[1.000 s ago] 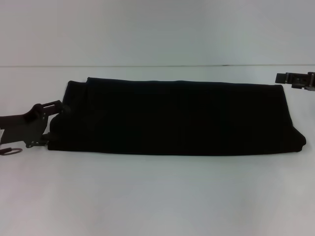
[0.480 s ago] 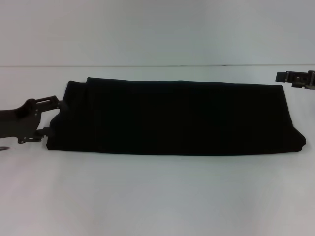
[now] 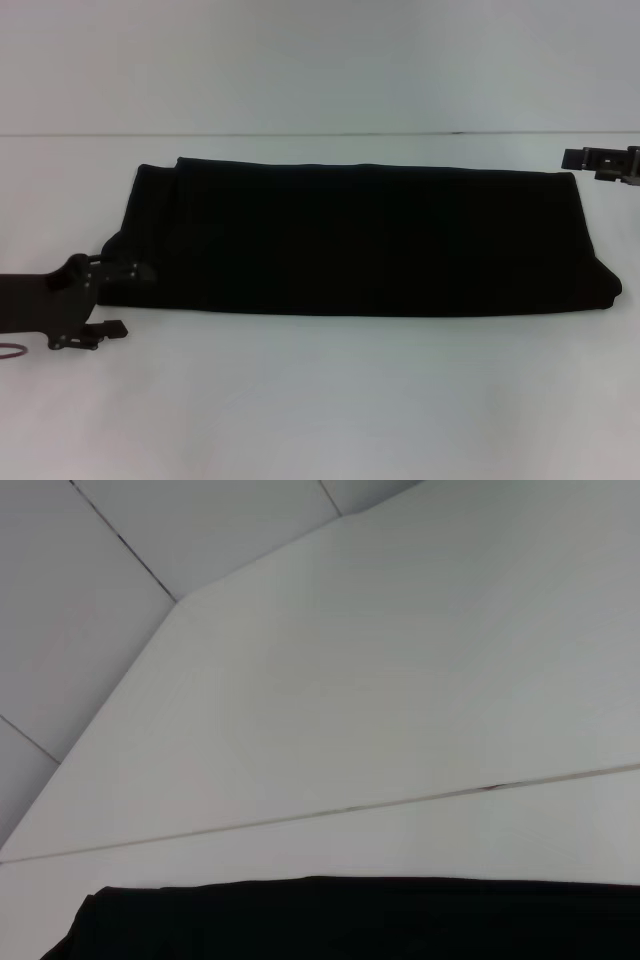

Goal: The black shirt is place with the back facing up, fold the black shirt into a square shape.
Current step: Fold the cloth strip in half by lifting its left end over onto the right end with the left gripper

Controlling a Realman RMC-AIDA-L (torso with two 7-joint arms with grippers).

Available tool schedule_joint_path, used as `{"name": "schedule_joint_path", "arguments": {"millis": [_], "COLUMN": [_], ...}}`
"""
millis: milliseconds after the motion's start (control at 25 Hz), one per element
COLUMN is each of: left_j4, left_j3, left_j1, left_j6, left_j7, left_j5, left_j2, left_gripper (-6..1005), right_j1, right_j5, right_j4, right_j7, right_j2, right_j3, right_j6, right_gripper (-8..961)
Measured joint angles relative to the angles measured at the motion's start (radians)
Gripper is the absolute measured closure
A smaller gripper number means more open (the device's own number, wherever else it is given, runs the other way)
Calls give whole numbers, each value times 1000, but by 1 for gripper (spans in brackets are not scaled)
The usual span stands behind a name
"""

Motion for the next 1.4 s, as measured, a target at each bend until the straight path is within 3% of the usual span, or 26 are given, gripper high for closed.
{"name": "schedule_joint_path", "arguments": {"millis": [440,1400], "left_j4": [-62,-72], "left_j3": [3,11], "left_j1": [-28,-35], "left_j6": [-129,-204], "left_j7": [-8,-6], "left_j5": [3,23], "left_j2": [4,5], "left_gripper": [89,89], "right_j1": [2,-2], "right_j5": [0,0], "right_j4": [-2,-6], "right_j7": [0,8], "right_j2": [-2,-4], "right_j3": [3,6], "right_j6": [1,-6], "right_gripper": [163,162]}}
